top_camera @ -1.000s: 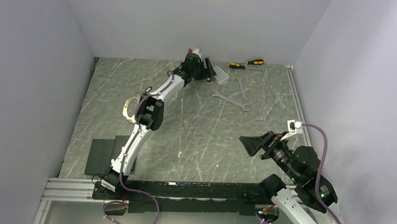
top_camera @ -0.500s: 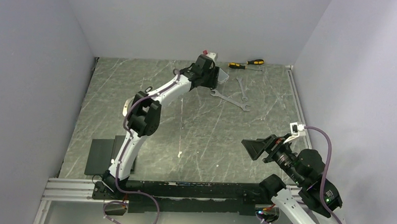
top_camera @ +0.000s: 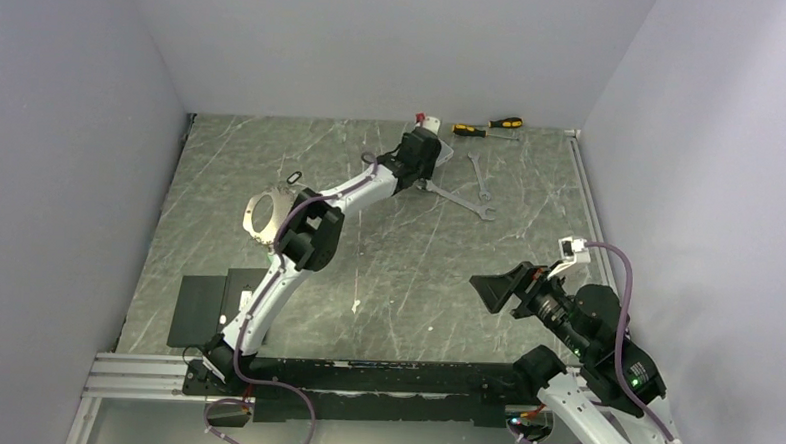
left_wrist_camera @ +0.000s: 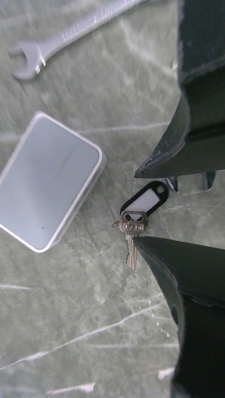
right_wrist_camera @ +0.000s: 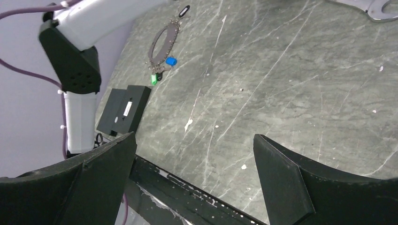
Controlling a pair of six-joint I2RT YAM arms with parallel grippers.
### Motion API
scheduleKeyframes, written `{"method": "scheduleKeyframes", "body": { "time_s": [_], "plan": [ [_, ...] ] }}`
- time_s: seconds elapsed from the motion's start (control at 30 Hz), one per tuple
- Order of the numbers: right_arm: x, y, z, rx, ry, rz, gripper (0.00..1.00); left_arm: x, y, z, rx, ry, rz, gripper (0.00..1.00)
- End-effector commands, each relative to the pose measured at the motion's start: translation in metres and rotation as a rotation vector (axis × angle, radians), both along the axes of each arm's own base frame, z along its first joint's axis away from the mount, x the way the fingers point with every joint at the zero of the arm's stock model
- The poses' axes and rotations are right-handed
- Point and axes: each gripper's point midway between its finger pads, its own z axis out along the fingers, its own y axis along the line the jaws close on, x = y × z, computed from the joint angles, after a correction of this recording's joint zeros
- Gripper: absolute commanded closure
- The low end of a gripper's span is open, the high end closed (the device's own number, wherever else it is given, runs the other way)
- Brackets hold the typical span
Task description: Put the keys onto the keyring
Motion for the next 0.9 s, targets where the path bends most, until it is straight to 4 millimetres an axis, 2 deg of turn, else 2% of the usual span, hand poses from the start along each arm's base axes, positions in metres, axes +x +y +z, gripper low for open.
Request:
{"method": "scheduleKeyframes", "body": {
  "time_s": [0.0, 0.57, 0.8, 0.87],
  "plan": [
    [0.005, 0.006, 0.009, 0.011, -0.041, 0.018, 0.0, 0.027, 0.004, 0.003, -0.044, -0.081, 0.074, 0.48],
    [0.008, 0.004, -0.001, -0.018, -0.043, 0.012, 0.0, 0.042, -0.007, -0.017, -0.134, -0.083, 0.063, 0.57],
    [0.008, 0.004, -0.002, -0.019, -0.039, 0.006, 0.0, 0.042, -0.006, -0.028, -0.137, -0.075, 0.061, 0.74],
    [0.008, 0.004, -0.003, -0.016, -0.036, 0.01, 0.0, 0.042, -0.006, -0.026, -0.135, -0.079, 0.053, 0.84]
  ]
}}
